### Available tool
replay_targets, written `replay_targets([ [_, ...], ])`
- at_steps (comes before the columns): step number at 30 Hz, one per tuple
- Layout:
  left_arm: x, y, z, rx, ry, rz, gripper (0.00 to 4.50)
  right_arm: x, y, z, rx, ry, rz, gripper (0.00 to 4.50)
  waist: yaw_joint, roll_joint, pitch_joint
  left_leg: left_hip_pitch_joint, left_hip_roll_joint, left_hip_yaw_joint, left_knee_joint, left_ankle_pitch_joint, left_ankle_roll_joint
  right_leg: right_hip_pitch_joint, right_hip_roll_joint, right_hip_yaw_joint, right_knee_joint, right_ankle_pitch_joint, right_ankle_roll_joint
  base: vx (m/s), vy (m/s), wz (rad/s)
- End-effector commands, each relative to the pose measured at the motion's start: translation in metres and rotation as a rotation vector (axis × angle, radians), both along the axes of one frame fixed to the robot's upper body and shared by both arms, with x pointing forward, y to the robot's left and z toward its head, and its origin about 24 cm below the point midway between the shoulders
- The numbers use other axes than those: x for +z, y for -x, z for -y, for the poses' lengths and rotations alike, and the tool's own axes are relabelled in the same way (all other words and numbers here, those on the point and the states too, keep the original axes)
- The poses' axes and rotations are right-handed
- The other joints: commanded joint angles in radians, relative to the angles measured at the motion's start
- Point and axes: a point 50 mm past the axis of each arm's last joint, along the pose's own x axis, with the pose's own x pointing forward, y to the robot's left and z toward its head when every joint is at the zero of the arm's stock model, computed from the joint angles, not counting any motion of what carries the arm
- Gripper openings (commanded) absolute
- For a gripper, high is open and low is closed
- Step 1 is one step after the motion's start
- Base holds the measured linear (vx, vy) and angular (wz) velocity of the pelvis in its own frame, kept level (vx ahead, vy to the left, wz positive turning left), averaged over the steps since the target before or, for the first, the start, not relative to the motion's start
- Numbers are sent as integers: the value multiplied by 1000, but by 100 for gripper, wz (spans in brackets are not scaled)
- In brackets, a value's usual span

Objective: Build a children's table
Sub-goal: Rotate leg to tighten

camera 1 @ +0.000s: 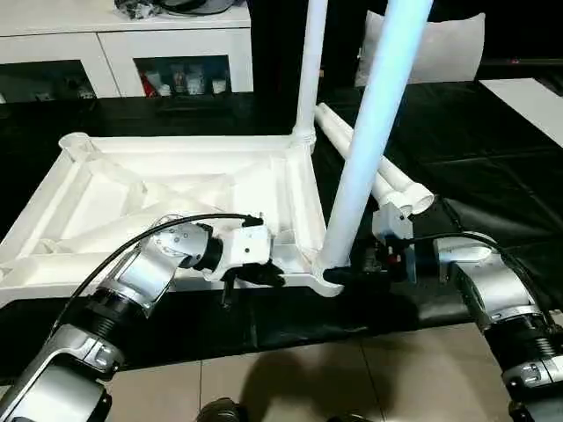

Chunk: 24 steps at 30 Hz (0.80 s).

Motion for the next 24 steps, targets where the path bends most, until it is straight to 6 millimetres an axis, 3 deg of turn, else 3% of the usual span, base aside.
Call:
replay_targets([
  [1, -1, 4, 5, -58, -18, -11, 0, 1, 0, -4, 29, -17, -20, 263, -2, -9, -77, 30, 63, -30, -73, -270, 23, 41, -77, 46, -80, -343, -194, 0, 0, 0],
  [5, -1, 4, 6, -27, 14, -27, 0, 0, 2, -8, 19, -51, -50, 259, -2, -8, -77, 30, 63, -29, -74, -273, 19, 42, -77, 47, -78, -339, -200, 0, 0, 0],
  [8, 3, -2, 12, 100, 82, -39, 0, -4, 2, -21, -63, -80, -85, 256, -4, -8, -75, 29, 63, -32, -76, -277, 15, 44, -77, 46, -77, -344, -204, 0, 0, 0],
  [10, 5, -6, 16, 171, 112, -36, 0, -9, -1, -28, -128, -70, -96, 250, -12, -5, -69, 34, 61, -32, -79, -309, -1, 37, -75, 46, -83, -389, -200, 0, 0, 0],
  [13, 9, -14, 27, 314, 184, -23, 0, -14, -8, -46, -261, -81, -112, 244, -24, -10, -66, 42, 55, -39, -78, -355, -27, 35, -84, 43, -103, -536, -143, 0, 0, 0],
  [14, 13, -20, 35, 411, 228, -16, 0, -14, -16, -59, -363, -128, -143, 244, -30, -10, -65, 42, 56, -40, -80, -360, -30, 31, -82, 44, -104, -541, -138, 0, 0, 0],
  [15, 13, -20, 35, 411, 228, -16, 0, -14, -16, -59, -363, -128, -143, 243, -35, -9, -65, 42, 55, -41, -79, -362, -34, 32, -81, 43, -103, -539, -140, 0, 0, 0],
  [16, 15, -22, 40, 455, 246, -14, 0, -14, -19, -65, -412, -150, -163, 243, -41, -11, -66, 35, 53, -45, -81, -368, -34, 38, -81, 36, -104, -551, -128, 0, 0, 0],
  [18, 21, -32, 52, 623, 301, 20, 0, -17, -31, -83, -578, -162, -218, 240, -52, -14, -67, 38, 51, -45, -80, -377, -40, 32, -80, 35, -106, -554, -129, 0, 0, 0],
  [19, 21, -33, 52, 632, 303, 24, 0, -17, -32, -84, -588, -161, -219, 240, -61, -11, -67, 41, 49, -45, -77, -379, -42, 30, -81, 34, -108, -554, -132, 0, 0, 0],
  [22, 23, -35, 55, 669, 313, 38, 0, -18, -34, -86, -630, -153, -226, 240, -62, -12, -69, 35, 47, -42, -77, -359, -19, 34, -80, 37, -114, -533, -116, 0, 0, 0],
  [23, 24, -36, 58, 690, 323, 49, 0, -19, -36, -88, -644, -151, -216, 295, -60, -16, -72, 33, 48, -39, -77, -336, -9, 35, -79, 39, -111, -495, -118, 0, 0, 0],
  [24, 26, -35, 64, 697, 328, 62, 0, -18, -40, -87, -703, -172, -189, 295, -60, -15, -74, 31, 50, -37, -77, -312, -3, 36, -79, 41, -105, -446, -134, 0, 0, 0],
])
